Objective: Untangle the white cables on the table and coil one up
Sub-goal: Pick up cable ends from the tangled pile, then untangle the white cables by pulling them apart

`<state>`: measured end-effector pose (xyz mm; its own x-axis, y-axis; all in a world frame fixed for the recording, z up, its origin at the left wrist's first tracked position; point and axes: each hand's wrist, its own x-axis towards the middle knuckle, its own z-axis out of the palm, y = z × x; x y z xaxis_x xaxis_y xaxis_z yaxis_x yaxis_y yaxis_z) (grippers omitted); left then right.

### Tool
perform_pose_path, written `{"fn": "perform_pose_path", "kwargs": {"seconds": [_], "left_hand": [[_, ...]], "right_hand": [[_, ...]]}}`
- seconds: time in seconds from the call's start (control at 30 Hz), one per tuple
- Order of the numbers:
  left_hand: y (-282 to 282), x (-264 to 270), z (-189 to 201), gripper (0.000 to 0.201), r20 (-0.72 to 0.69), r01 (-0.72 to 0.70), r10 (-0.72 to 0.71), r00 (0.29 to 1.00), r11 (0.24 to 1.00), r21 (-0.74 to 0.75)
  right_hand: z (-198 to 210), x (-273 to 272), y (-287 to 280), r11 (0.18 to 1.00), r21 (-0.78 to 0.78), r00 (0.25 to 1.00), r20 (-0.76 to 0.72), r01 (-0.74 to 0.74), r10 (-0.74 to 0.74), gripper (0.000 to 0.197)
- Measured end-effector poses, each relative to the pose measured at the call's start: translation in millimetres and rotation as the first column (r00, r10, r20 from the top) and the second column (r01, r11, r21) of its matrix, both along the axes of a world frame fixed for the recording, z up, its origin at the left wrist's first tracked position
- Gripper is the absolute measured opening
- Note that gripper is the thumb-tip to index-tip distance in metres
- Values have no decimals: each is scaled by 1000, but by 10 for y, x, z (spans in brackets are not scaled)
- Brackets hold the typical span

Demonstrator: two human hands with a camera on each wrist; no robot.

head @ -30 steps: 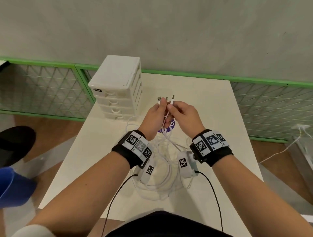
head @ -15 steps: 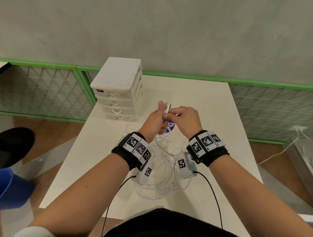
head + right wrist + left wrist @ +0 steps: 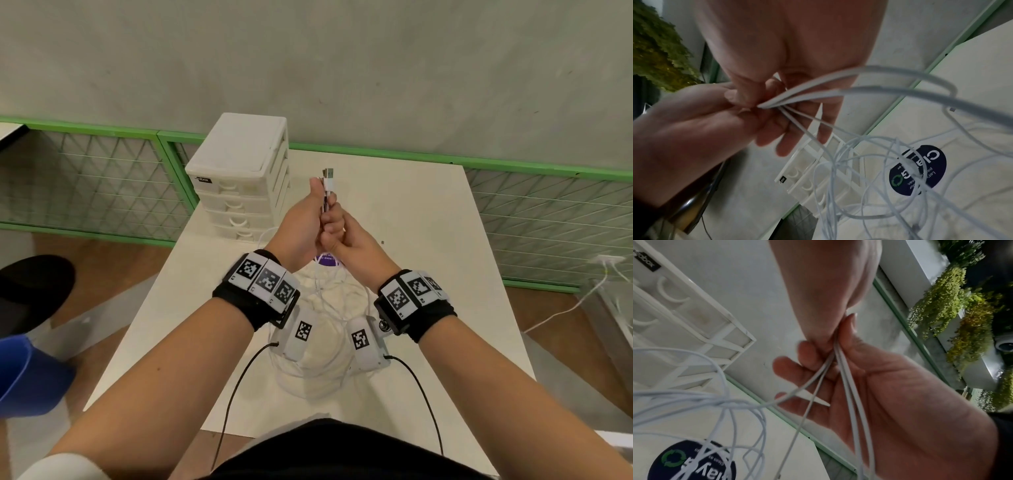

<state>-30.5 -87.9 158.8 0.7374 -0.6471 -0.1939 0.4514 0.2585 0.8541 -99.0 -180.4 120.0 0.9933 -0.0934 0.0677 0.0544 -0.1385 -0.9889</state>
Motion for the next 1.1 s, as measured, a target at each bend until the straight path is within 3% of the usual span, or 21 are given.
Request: {"fn": "perform_pose_path", "kwargs": {"seconds": [0.1,0.2,0.3,0.4,0.43,0.5,0.53,0.57,0.63,0.67,0.73,0.8,0.87,1.0,1.1], "left_hand": [[8,44,18,48,15,-102,103,995,994,-30],[82,114,-28,44,193,-220,211,958,975,27],[161,145,-112,40,436,-289,172,883,932,218],[223,289,-256,38,460,-354,121,880,812,464],[252,337,-301,47,425,-352,111,898,762,544],[316,392,-366,85,432,-383,88,898,640,666],[331,387,-372,93,531,-459,66,845,600,655],[328,343,-332,88,668,-545,21,744,597,589],[272,246,-223,52,832,-528,-99,545,731,433],[227,186,-161,34,830,-424,-172,531,794,436],[157,96,-59,32,724,-180,-335,603,827,533],[116,83,4,46,630,-88,-421,652,784,615],[101,115,48,48,588,-83,-453,670,742,665],[108,178,97,55,571,-94,-528,628,677,730],[167,221,148,55,620,-168,-461,634,701,693]], "right_hand": [[21,-31,-15,995,-102,1000,-13,4,-5,11],[-26,-43,-61,982,-185,999,-37,-31,25,14],[-65,-42,-86,969,-245,999,-49,-13,1,21],[-43,-19,-154,955,-282,994,-23,96,-107,26],[-14,-14,-199,951,-285,991,-17,120,-130,26],[43,-5,-292,939,-323,991,-34,115,-133,27],[76,-1,-326,929,-358,992,-46,95,-119,27],[105,5,-347,916,-395,993,-55,72,-102,27],[149,26,-361,894,-446,996,-52,36,-66,26],[172,39,-358,888,-458,997,-42,32,-58,26],[189,79,-371,887,-460,998,-15,47,-61,27],[212,99,-404,883,-465,997,0,66,-74,27],[223,93,-419,886,-458,997,15,73,-75,26],[52,99,-440,848,-524,995,5,84,-96,23],[-75,22,-504,886,-456,989,-66,86,-130,19]]}}
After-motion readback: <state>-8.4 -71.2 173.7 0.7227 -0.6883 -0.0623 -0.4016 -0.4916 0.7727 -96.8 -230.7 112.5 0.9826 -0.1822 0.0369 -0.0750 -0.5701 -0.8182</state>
